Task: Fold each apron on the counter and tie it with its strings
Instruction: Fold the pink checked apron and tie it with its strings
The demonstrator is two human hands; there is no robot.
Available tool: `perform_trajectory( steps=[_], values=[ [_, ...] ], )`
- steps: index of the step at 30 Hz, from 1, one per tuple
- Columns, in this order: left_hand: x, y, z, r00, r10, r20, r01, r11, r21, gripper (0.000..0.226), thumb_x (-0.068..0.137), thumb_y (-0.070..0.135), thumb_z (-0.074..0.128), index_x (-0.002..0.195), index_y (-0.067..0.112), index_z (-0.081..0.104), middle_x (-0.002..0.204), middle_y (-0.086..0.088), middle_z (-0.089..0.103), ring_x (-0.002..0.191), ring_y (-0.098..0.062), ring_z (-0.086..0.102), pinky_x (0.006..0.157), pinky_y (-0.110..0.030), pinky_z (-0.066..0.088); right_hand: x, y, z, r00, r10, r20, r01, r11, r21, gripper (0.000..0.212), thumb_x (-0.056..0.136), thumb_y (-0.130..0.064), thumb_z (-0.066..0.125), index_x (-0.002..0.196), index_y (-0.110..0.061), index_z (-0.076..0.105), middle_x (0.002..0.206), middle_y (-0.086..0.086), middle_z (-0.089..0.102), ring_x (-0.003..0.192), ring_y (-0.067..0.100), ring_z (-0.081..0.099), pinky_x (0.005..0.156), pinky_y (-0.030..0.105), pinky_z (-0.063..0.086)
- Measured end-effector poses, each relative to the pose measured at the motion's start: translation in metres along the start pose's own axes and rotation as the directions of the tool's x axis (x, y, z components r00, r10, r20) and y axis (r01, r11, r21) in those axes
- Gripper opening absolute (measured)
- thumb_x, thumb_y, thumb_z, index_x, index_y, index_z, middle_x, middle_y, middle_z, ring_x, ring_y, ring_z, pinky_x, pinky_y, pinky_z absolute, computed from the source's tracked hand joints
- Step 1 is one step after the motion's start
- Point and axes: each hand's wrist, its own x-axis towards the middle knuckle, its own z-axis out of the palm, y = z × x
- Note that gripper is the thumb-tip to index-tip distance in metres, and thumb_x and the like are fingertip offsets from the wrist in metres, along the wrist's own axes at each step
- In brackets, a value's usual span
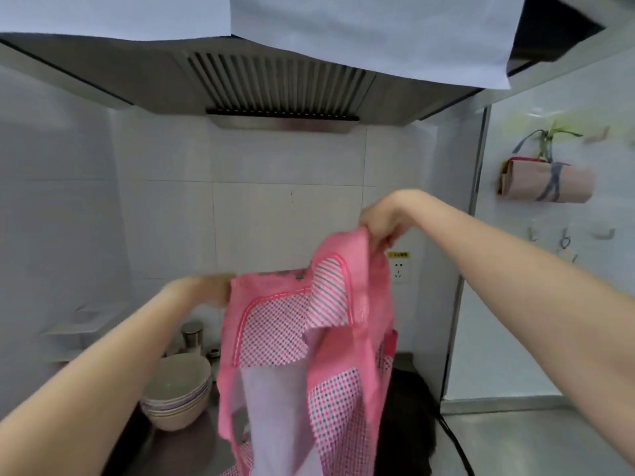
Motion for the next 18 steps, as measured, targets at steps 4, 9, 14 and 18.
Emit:
perform_trajectory(
  steps=[4,9,14,18],
  values=[
    [-0.014,0.003,-0.053,0.948,-0.063,-0.312,0.083,0.995,0.052,0.026,0.085,0.008,0.058,0.109,-0.003,0.058,0.102,-0.019,0.061,0.094,-0.030,0.059,0.073,-0.029,0.044,0.009,-0.003,0.010,0.799,0.041,-0.600,-0.156,0.978,-0.140,0.030,0.088,0.003,0.048,0.117,0.003,0.055,0.121,0.022,0.054,0.104,0.034,0.058,0.082,0.035,0.047],
    [-0.024,0.005,-0.089,0.478,-0.206,-0.854,-0.051,0.964,-0.261,0.037,0.081,-0.006,0.051,0.117,-0.006,0.044,0.119,-0.028,0.047,0.093,-0.050,0.054,0.073,-0.051,0.040,0.005,0.001,0.007,0.307,-0.126,-0.943,0.011,0.992,-0.128,0.040,0.082,0.009,0.040,0.120,0.000,0.048,0.129,0.022,0.043,0.110,0.038,0.048,0.080,0.044,0.044],
    [-0.015,-0.029,-0.046,0.960,0.066,-0.272,0.004,0.968,0.251,0.024,0.086,0.002,0.050,0.103,0.012,0.063,0.114,-0.011,0.063,0.109,-0.030,0.058,0.086,-0.030,0.043,0.022,0.017,0.056,0.941,-0.073,-0.331,-0.058,0.928,-0.369,0.030,0.088,0.002,0.045,0.116,0.001,0.056,0.119,0.018,0.059,0.108,0.033,0.059,0.076,0.029,0.044],
    [-0.017,-0.047,-0.046,0.952,0.029,-0.304,0.087,0.928,0.362,0.030,0.088,0.002,0.044,0.113,0.013,0.056,0.114,-0.009,0.062,0.108,-0.027,0.058,0.091,-0.032,0.044,0.029,0.030,0.065,0.914,0.042,-0.404,-0.179,0.934,-0.308,0.026,0.090,0.002,0.045,0.113,-0.001,0.057,0.109,0.014,0.058,0.102,0.031,0.060,0.074,0.029,0.043]
  ],
)
